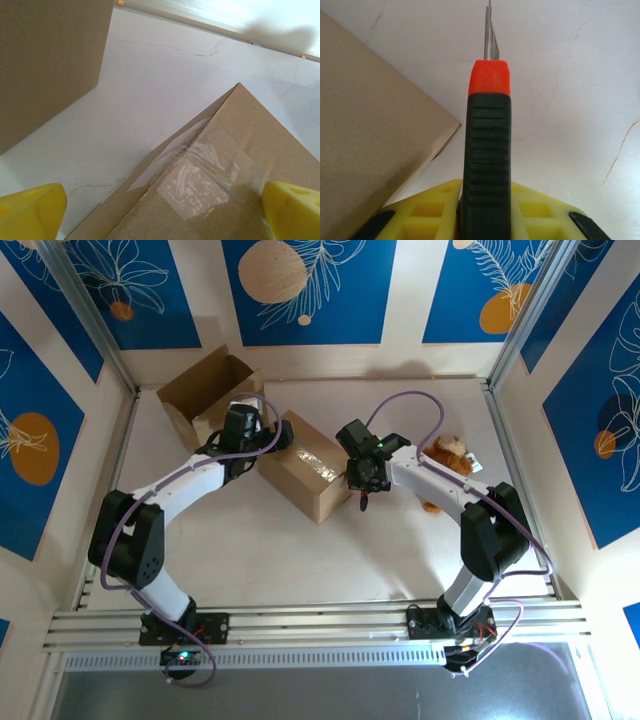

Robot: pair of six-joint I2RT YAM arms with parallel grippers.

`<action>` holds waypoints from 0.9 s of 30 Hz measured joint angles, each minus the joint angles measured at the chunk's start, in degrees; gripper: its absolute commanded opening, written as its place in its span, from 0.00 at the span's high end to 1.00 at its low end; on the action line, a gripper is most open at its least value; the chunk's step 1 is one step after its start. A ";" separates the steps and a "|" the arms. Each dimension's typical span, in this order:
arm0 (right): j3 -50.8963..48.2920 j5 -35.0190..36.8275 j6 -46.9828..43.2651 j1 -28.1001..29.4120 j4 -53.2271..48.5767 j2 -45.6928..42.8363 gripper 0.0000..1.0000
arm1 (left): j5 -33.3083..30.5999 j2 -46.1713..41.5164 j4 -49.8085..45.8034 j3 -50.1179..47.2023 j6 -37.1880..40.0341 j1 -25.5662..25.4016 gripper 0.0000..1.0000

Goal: Unpack the express box

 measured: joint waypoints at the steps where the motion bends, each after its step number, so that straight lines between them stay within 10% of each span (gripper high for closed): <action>1: 0.00 -0.13 0.00 0.00 0.02 0.00 1.00 | -0.11 -0.31 -0.35 0.02 0.02 0.00 0.00; 27: -0.70 -0.96 -0.02 -0.07 1.51 0.00 1.00 | 1.79 4.59 2.71 3.72 2.19 0.90 0.00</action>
